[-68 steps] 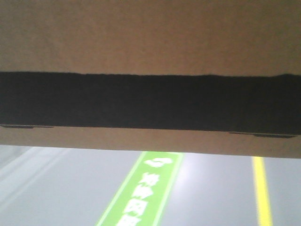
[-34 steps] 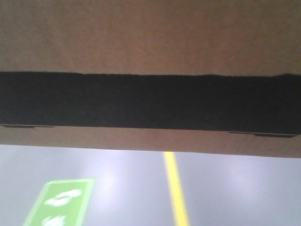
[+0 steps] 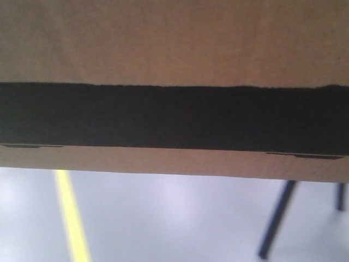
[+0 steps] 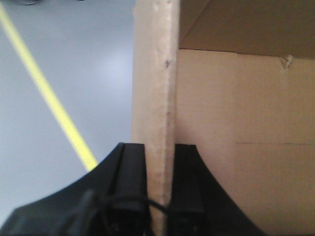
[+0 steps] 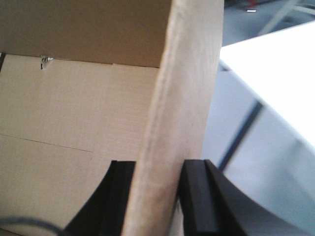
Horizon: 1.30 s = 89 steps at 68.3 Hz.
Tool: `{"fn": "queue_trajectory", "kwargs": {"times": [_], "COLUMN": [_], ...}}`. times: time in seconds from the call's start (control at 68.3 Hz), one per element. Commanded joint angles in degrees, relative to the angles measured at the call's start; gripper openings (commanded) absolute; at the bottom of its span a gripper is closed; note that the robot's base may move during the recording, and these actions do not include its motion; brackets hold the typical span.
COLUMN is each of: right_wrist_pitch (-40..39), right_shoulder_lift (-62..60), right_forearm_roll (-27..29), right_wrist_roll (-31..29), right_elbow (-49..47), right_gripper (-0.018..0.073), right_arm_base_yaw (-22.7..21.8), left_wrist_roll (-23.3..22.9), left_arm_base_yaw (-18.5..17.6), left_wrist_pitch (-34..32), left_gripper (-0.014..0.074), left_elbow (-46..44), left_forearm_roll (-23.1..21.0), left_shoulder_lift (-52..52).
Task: Grab box from left shelf to table start
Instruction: 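Carry the box with both grippers while driving toward the white table, then lower the box onto the white table with both grippers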
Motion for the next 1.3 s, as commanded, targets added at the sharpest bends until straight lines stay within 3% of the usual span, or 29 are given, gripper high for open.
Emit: {"fn": "queue_trajectory", "kwargs": {"times": [0.0,1.288], "right_wrist_pitch": [-8.19,-8.13], "right_shoulder_lift": [0.61,0.61], "right_forearm_roll": [-0.10,-0.10], "right_wrist_roll": [-0.78,-0.78], "right_elbow": [-2.09,-2.09], "right_gripper": [0.0058,0.0058], "right_arm_base_yaw": [-0.11,-0.11], "left_wrist_roll": [-0.60,-0.60], "left_arm_base_yaw": [-0.50,-0.50], "left_wrist_pitch": [-9.03,-9.03], "left_gripper": [-0.0092,-0.0092], "left_elbow": [-2.34,-2.34], "left_forearm_roll": [-0.76,-0.76], "left_shoulder_lift": [-0.30,-0.30]}}
